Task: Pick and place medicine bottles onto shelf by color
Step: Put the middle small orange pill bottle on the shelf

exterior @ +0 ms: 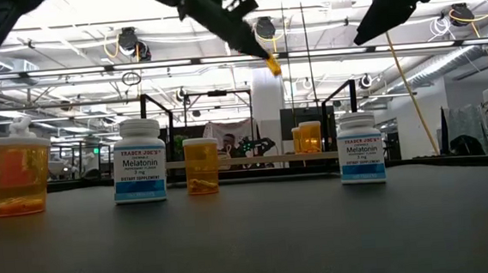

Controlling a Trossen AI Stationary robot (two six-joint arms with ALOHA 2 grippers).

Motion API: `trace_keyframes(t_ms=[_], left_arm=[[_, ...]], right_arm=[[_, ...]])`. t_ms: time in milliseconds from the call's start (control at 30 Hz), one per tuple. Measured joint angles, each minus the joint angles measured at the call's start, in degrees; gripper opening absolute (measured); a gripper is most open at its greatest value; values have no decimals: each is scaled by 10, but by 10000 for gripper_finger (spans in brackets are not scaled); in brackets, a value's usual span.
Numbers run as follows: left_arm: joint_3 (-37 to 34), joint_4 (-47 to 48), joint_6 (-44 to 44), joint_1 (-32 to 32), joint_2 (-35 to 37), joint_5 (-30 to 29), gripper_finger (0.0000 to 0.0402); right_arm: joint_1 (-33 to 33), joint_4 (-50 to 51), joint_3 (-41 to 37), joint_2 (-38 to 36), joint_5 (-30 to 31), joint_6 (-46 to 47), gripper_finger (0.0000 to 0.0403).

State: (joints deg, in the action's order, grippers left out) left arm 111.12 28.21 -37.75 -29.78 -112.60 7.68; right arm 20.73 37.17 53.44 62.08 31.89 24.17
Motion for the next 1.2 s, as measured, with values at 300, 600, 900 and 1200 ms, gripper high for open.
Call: trace_keyframes(t_ms=[300,600,900,1200], left_arm=[[84,81,44,-30,-94,9,129],[93,100,59,-40,-143,33,129],[93,124,53,-38,-167,34,129],[93,120,43,-39,-187,32,129]], right_arm=[[-4,-5,0,0,11,-18,255],[-4,-5,0,0,11,-23,255],[-4,-6,0,0,11,-24,255],[-4,-10,0,0,11,-24,255]])
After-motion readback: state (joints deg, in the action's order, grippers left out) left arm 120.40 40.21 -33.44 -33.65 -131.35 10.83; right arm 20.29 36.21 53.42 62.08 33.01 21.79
